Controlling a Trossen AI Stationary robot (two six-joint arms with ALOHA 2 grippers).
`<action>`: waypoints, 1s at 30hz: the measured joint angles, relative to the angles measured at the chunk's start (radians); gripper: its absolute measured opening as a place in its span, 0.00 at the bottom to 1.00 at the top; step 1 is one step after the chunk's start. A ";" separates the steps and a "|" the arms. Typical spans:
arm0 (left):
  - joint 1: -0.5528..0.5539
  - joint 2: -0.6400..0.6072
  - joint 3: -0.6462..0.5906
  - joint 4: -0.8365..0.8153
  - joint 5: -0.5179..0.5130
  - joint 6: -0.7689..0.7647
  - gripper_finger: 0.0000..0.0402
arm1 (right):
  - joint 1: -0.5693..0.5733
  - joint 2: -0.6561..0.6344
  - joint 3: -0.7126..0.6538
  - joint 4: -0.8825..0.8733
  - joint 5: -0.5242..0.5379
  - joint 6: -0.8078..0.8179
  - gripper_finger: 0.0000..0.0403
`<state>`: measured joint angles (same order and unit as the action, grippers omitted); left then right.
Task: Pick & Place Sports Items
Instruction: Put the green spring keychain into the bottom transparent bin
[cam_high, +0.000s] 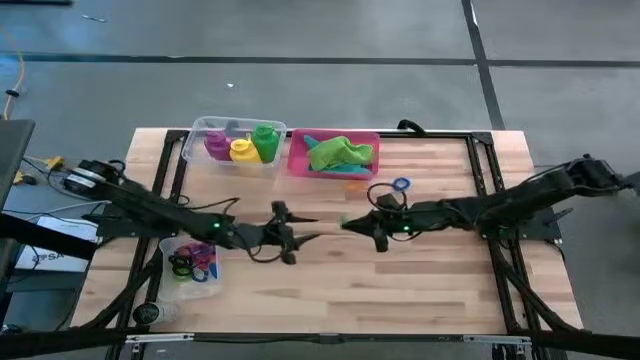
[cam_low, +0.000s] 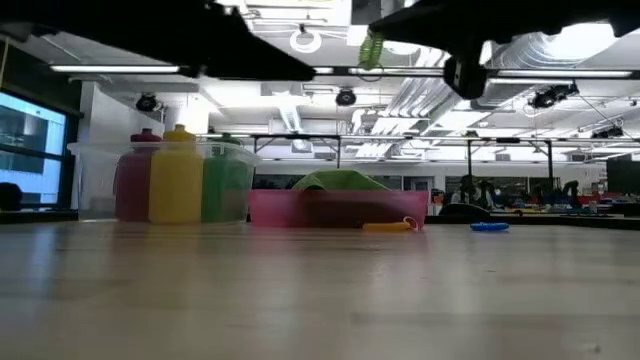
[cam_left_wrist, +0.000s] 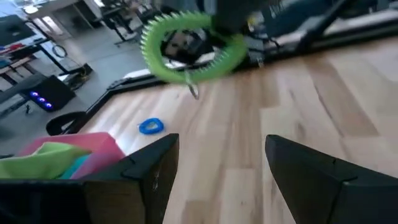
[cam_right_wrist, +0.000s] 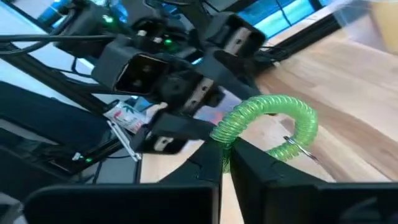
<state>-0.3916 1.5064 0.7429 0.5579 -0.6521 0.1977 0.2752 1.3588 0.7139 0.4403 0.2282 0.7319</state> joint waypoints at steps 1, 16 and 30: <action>0.005 0.015 0.000 0.030 0.001 -0.006 0.48 | 0.000 0.011 0.000 0.016 -0.003 0.000 0.00; 0.097 0.094 0.000 0.193 0.178 -0.188 0.48 | 0.027 0.069 0.000 0.126 -0.022 -0.038 0.00; 0.098 0.094 0.000 0.263 0.288 -0.228 0.48 | 0.026 0.069 0.000 0.126 0.008 -0.056 0.00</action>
<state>-0.2932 1.6001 0.7429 0.8208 -0.3643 -0.0306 0.3012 1.4277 0.7143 0.5659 0.2367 0.6754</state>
